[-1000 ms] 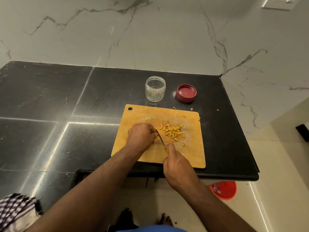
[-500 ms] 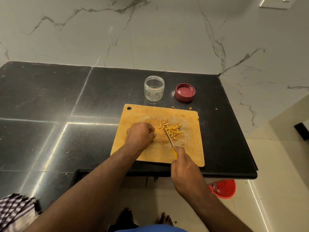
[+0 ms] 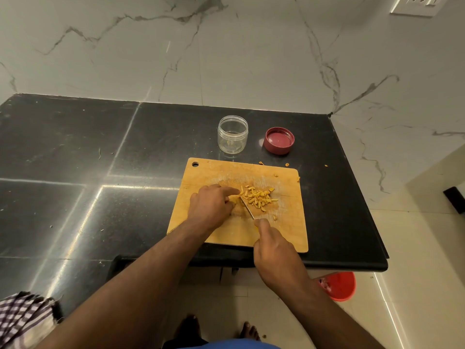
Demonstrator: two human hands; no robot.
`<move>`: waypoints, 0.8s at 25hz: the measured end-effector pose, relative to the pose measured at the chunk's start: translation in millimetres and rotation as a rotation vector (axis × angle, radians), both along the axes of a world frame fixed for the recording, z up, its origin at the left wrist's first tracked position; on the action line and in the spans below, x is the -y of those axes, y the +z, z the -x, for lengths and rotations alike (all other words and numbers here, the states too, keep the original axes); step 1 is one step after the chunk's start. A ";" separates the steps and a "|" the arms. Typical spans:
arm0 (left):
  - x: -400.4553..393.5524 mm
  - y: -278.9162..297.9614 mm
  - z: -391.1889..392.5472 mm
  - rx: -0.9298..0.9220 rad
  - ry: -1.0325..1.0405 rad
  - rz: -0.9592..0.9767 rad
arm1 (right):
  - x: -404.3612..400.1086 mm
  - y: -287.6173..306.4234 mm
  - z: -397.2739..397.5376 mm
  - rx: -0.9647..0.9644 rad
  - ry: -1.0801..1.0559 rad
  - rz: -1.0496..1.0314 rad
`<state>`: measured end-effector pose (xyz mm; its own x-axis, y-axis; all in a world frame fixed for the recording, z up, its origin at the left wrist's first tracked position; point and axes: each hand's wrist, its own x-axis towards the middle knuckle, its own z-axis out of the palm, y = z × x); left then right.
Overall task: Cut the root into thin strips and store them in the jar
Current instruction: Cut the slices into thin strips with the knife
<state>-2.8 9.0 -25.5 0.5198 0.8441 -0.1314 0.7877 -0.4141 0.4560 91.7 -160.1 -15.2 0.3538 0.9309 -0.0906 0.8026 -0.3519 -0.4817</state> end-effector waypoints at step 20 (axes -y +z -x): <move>-9.5 -15.2 -1.0 0.034 0.011 0.040 | 1.2 8.9 -15.9 -0.252 -0.128 -0.111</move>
<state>-1.9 18.4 -40.7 0.5154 0.8442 -0.1474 0.7760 -0.3867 0.4983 107.6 -161.3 -6.3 0.4484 0.8892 -0.0910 0.6052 -0.3770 -0.7011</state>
